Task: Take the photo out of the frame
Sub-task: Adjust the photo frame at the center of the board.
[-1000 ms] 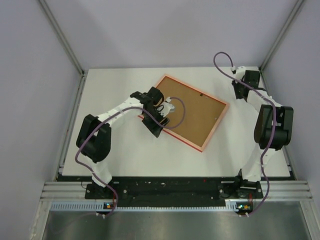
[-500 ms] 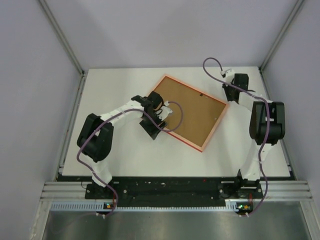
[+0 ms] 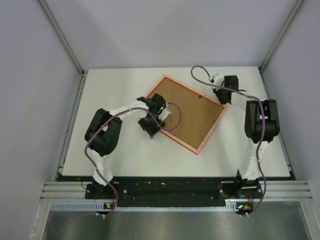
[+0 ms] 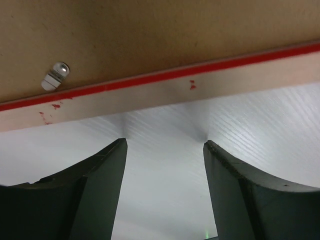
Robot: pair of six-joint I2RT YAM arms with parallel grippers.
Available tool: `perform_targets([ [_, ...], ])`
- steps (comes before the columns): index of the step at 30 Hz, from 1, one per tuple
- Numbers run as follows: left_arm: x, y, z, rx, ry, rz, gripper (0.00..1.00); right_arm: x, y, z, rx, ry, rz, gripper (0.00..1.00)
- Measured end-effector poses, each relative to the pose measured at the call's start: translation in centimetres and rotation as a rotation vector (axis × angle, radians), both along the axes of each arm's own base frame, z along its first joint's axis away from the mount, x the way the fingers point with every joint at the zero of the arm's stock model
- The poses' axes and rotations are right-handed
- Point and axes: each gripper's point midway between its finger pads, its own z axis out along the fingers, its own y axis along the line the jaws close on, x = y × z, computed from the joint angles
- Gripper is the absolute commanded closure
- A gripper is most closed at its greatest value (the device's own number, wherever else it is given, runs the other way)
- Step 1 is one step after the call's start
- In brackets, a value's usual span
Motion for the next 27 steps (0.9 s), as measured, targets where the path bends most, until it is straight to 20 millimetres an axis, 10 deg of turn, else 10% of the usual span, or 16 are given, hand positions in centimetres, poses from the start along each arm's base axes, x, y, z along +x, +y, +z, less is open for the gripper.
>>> perform_targets([
  [27, 9.3, 7.2, 0.6, 0.334, -0.165, 0.218, 0.25, -11.7, 6.4, 0.3, 0.084, 0.246, 0.194, 1.00],
])
